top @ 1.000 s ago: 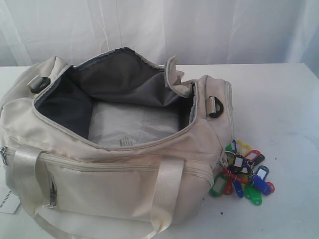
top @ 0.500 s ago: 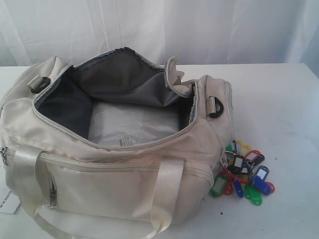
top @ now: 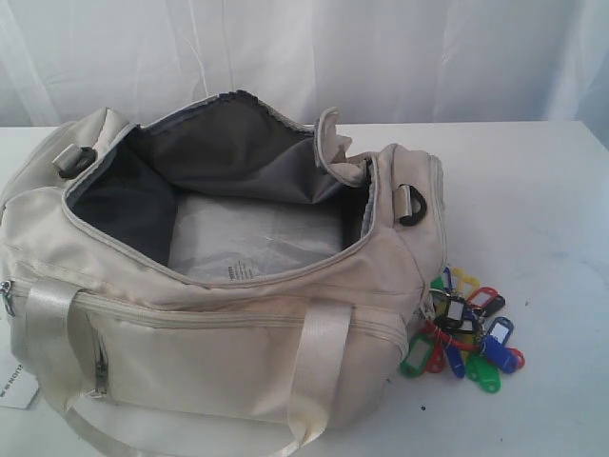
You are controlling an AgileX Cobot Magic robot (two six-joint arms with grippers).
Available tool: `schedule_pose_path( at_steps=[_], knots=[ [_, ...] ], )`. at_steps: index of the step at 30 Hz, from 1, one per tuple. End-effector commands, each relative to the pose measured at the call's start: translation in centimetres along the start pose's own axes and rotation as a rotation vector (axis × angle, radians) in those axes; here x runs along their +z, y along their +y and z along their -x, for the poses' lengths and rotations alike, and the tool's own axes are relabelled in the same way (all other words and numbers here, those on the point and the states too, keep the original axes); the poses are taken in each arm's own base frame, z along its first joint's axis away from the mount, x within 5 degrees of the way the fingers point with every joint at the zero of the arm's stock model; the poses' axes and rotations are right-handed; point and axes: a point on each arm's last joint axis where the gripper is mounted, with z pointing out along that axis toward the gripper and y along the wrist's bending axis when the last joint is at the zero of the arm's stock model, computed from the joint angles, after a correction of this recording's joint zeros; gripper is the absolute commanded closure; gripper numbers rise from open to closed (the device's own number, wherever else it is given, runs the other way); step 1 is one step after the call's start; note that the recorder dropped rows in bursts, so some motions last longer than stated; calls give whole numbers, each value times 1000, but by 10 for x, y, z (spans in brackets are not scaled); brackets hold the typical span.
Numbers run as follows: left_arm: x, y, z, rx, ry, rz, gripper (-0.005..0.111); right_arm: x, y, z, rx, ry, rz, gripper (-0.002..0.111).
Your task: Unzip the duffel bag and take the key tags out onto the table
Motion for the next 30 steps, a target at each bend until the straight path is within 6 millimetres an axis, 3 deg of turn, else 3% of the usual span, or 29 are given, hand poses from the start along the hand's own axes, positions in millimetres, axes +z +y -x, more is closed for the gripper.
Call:
schedule_pose_path(
  at_steps=[1,30],
  knots=[
    [0,-1,-1,-10,-4,-9,107,0,0,-1,-22,3,-2,108],
    [0,-1,-1,-11,-4,-7,107,0,0,-2,84,14,-1,108]
  ],
)
